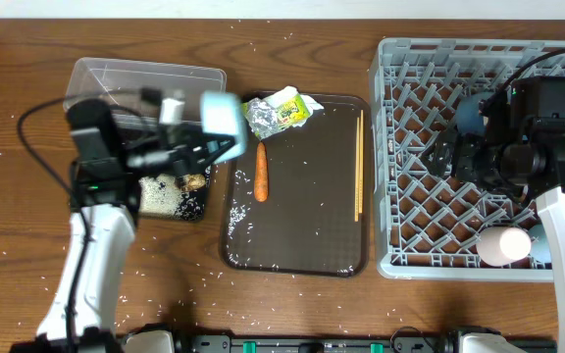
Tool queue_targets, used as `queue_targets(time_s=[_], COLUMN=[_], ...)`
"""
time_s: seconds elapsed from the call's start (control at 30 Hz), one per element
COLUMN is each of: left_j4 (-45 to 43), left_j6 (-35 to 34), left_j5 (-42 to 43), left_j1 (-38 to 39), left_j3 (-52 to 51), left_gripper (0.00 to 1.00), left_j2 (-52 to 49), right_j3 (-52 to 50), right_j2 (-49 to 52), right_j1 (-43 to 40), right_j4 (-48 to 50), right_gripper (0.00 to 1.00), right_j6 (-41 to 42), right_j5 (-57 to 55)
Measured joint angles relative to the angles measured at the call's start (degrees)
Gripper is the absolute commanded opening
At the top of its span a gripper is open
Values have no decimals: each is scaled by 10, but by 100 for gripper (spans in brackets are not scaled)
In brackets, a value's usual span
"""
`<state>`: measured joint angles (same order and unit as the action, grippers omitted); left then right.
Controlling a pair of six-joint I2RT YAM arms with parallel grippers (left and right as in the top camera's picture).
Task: Sort waste into correct bins and load items into the dishwasher rack
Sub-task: 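Hand the white bowl from the left gripper to the right gripper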
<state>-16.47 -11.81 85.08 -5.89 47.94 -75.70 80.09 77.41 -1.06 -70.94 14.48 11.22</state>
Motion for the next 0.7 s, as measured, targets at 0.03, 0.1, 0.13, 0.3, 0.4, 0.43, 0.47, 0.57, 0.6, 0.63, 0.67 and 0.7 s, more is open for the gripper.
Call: queue_targets(time_s=[0.03,0.1,0.13,0.3,0.4,0.43,0.47,0.57,0.6,0.63,0.67,0.7], left_j4=[-55,-155,-184,-257,-336,-359,-388,-442,-450,-456,-457,-459], left_j6=[-37,-102,-129,-225,-266,-280,-294,-332,-343,-354,-364,-373], left_j5=[-14,-49,-66,-159,-199,-207,-213,-230,-235,-238,-240,-243], left_j1=[26,78,97,178,224,238,254,301,315,328,340,349], left_j3=[2,5,7,7,7,8,9,28,39,54,73,91], left_gripper=[6,6,6,6,6,6,6,6,6,6,6,6], left_j2=[6,11,11,-21,-83,-103,-125,-198,-221,-246,-269,-290], right_j3=[0,0,0,0,0,0,0,0,0,0,0,0], right_j2=[0,0,0,0,0,0,0,0,0,0,0,0], right_j1=[-1,-7,-13,-66,-111,-125,-137,-167,-171,-177,-179,-180], right_j4=[0,0,0,-7,-19,-22,-25,-36,-38,-42,-45,-46], right_gripper=[99,99,99,99,99,99,99,99,99,99,99,99], right_j6=[-1,-1,-1,-1,-1,-1,-1,-1,-1,-1,-1,-1], right_j5=[1,5,6,8,8,7,7,7,7,7,7,7])
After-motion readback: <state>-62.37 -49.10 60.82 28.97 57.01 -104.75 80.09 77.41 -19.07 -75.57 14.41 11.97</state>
